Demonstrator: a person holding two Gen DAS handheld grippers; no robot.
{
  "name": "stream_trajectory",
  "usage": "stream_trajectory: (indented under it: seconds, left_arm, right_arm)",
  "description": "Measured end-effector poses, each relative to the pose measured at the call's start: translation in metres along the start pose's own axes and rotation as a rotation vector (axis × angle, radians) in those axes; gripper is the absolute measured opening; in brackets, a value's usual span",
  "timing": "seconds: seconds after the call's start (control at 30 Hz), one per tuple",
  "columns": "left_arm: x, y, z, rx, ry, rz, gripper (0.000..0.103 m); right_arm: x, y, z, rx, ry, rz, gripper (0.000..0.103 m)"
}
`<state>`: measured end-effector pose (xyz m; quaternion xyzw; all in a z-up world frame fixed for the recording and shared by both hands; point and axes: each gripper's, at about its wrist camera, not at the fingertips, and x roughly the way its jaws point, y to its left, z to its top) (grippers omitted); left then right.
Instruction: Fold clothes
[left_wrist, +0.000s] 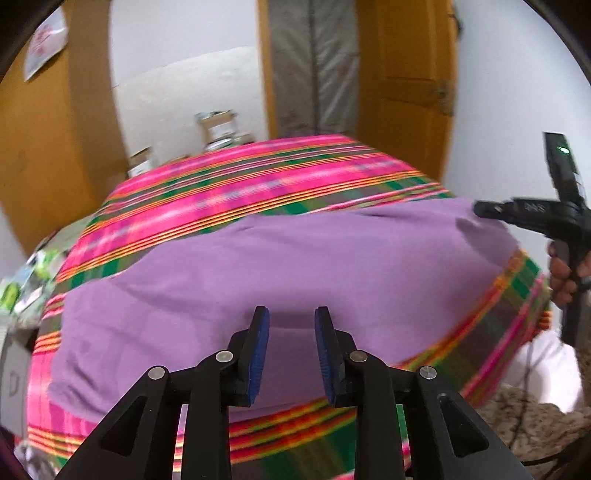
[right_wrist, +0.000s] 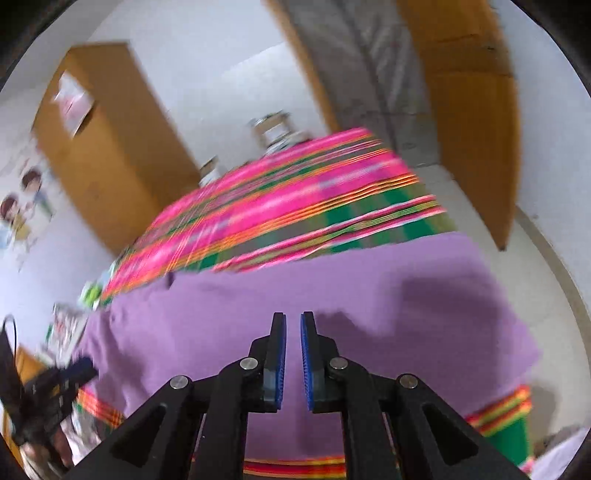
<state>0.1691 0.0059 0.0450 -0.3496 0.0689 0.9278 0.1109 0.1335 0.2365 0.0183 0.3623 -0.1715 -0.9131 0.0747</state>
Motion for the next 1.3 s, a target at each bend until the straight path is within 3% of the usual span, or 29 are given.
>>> stream_trajectory:
  seconds: [0.37,0.57,0.67,0.9,1.1,1.3]
  left_arm:
    - [0.018,0.086,-0.031,-0.157,0.111,0.185,0.026]
    - [0.014,0.127,-0.054,-0.257,0.148,0.261,0.026]
    - [0.011,0.141,-0.060,-0.283,0.145,0.280,0.026]
    - [0.002,0.155,-0.074,-0.316,0.153,0.296,0.031]
    - [-0.010,0.173,-0.076,-0.366,0.148,0.289,0.031]
    - [-0.019,0.213,-0.077,-0.595,0.113,0.149,0.031]
  right_arm:
    - [0.040,0.056,-0.024,-0.201,0.140,0.072,0.009]
    - [0.058,0.086,-0.014,-0.305,0.250,0.182,0.009]
    - [0.062,0.094,-0.004,-0.336,0.260,0.175,0.010]
    - [0.088,0.123,-0.018,-0.406,0.375,0.226,0.014]
    - [0.086,0.159,-0.009,-0.471,0.349,0.322,0.015]
    - [0.089,0.210,-0.040,-0.653,0.377,0.403,0.019]
